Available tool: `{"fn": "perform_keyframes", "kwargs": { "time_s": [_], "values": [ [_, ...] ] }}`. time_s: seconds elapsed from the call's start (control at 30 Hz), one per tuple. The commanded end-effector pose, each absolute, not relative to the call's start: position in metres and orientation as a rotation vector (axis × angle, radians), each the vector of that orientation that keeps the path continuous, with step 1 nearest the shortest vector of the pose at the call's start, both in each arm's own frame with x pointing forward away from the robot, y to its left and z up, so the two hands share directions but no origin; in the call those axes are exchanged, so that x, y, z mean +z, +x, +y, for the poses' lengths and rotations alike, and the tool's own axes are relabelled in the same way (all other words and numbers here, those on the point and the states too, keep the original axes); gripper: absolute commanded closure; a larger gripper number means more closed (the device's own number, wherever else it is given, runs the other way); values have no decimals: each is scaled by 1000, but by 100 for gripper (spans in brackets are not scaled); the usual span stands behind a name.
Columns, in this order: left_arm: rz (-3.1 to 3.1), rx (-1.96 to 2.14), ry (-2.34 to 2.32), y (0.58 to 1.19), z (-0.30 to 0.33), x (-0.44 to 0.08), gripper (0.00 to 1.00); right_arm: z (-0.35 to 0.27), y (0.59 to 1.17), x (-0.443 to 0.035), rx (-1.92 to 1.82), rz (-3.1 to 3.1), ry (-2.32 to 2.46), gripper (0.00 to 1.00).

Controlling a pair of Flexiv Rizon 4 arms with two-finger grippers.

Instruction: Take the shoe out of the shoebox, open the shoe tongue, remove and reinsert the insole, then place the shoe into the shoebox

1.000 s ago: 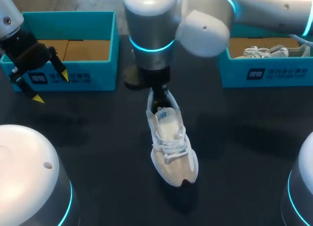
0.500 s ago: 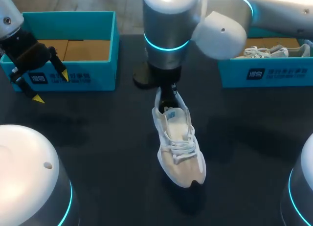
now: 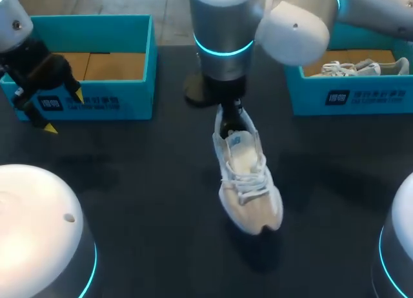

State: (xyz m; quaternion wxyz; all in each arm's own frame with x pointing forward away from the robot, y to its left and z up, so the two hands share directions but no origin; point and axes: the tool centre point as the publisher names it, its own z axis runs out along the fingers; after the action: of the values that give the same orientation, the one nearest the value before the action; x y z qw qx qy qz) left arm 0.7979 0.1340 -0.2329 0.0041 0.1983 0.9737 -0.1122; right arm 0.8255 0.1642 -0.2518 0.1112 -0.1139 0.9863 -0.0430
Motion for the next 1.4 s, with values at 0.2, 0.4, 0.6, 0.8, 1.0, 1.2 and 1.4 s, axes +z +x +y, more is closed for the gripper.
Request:
{"fn": "perform_keyframes", "kwargs": {
  "time_s": [0.2, 0.4, 0.6, 0.8, 1.0, 1.2, 1.4],
  "values": [
    [3144, -287, 219, 809, 145, -227, 0, 128, 852, -232, -119, 2892, -313, 100],
    [3164, -308, -104, 818, 161, -225, 0, 102, 873, -219, -122, 2882, -311, 100],
    [3104, -184, -529, 836, 179, -222, 0, 79, 897, -206, -164, 2881, -319, 100],
    [3005, -36, -1008, 858, 200, -222, 0, 58, 923, -195, -193, 2889, -310, 100],
    [2927, -6, -1309, 870, 219, -220, 0, 47, 947, -183, -257, 2900, -322, 100],
    [2874, 19, -1389, 876, 224, -218, 0, 43, 955, -179, -259, 2900, -324, 100],
    [2874, 19, -1389, 876, 224, -218, 0, 43, 955, -179, -259, 2900, -324, 100]
  ]
}}
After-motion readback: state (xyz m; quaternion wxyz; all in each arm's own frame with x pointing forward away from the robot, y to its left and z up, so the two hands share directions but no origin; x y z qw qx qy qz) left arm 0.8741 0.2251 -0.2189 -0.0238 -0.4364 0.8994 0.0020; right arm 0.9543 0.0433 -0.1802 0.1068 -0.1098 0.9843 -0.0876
